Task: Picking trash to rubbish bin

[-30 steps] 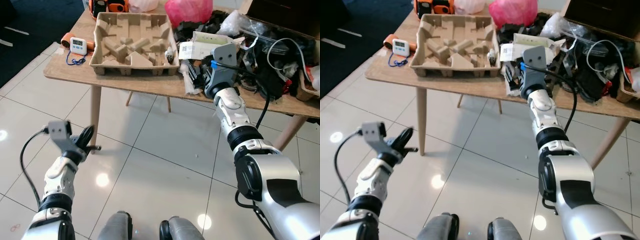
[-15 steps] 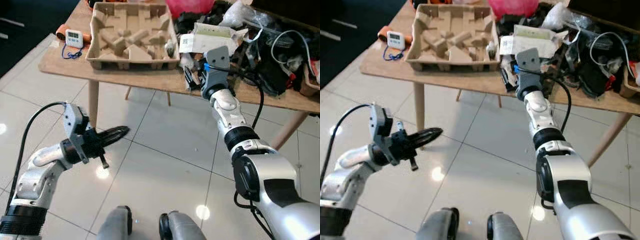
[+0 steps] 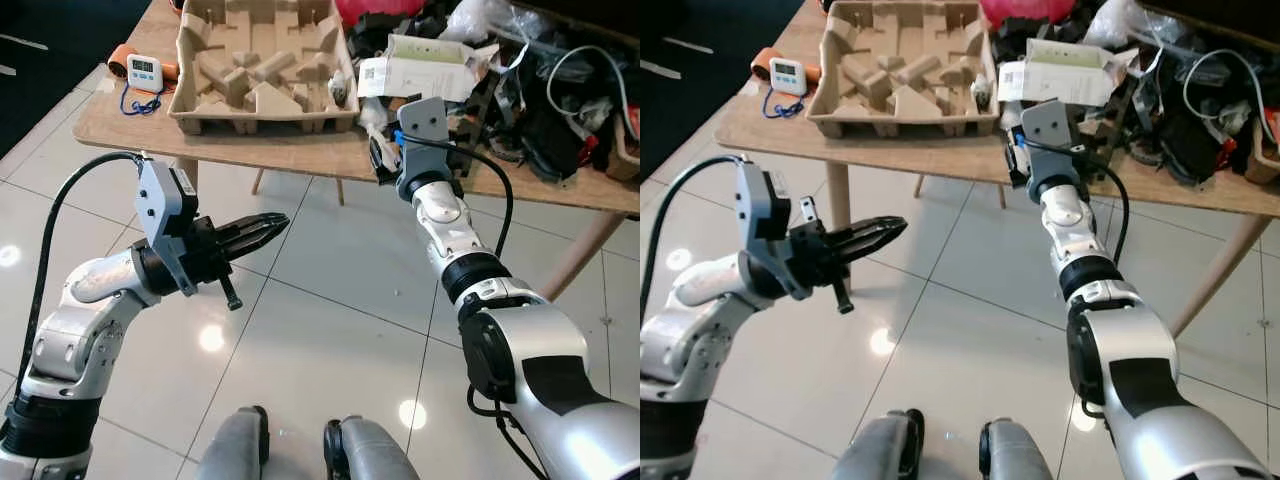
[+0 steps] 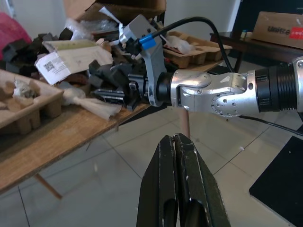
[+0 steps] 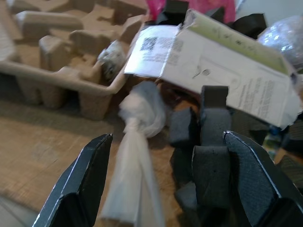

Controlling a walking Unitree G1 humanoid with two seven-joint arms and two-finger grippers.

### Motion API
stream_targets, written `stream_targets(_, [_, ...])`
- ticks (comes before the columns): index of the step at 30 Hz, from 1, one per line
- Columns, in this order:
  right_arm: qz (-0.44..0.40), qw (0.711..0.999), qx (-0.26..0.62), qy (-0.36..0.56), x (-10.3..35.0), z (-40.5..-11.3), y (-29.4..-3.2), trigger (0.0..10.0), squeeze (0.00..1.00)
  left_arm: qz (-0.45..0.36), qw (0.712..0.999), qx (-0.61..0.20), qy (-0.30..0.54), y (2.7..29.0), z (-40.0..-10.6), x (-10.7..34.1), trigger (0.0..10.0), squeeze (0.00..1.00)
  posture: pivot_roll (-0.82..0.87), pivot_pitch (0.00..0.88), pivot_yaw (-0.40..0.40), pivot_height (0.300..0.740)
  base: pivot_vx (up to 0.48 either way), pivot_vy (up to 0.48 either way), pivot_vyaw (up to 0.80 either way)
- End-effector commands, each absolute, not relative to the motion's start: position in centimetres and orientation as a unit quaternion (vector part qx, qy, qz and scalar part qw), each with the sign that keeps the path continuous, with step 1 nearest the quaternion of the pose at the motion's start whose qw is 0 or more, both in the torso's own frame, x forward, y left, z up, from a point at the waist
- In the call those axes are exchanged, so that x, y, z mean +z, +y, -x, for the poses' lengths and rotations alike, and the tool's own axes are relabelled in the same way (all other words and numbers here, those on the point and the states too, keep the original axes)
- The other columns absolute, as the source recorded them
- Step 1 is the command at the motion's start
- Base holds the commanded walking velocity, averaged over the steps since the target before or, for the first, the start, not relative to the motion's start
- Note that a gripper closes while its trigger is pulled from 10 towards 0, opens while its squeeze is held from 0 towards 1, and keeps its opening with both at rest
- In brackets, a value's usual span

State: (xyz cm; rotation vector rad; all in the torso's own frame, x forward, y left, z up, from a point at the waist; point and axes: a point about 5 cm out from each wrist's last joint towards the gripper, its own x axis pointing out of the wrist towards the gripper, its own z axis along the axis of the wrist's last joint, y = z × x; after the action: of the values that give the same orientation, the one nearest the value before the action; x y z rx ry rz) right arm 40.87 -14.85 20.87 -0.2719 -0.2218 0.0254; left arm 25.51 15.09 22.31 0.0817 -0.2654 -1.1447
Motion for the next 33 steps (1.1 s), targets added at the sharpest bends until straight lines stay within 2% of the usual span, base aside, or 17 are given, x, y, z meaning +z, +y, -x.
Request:
stream_targets(1, [0.142,0.985,0.003,-0.098,20.3,-40.8,-15.0,10.0,0.0,-0.036,0.827,-0.547,-0.125,15.1,-24.9,22.7,10.0,0.0,0.2,0.269,0.007,0.74,0.0,0.0,0.0])
stream_targets(11, [0.17,0.98,-0.046,-0.089,20.0,-40.8,-16.3,10.0,0.0,-0.035,0.828,-0.547,-0.12,14.8,-24.4,23.1,10.0,0.0,0.2,0.287,0.02,0.74,0.0,0.0,0.0])
stream_targets(12, [0.168,0.98,-0.051,-0.091,20.1,-40.7,-16.4,4.6,0.0,-0.035,0.827,-0.547,-0.12,14.7,-24.3,23.2,10.0,0.0,0.2,0.287,0.02,0.74,0.0,0.0,0.0])
stream_targets(13, [0.166,0.98,-0.056,-0.092,20.1,-40.8,-16.6,0.0,0.0,-0.035,0.827,-0.548,-0.12,14.6,-24.2,23.2,10.0,0.0,0.2,0.286,0.02,0.74,0.0,0.0,0.0])
stream_targets(33, [0.166,0.974,-0.071,-0.138,22.1,-40.9,-16.7,0.0,0.0,-0.048,0.823,-0.551,-0.127,14.2,-24.0,24.2,10.0,0.0,0.2,0.272,0.022,0.74,0.0,0.0,0.0])
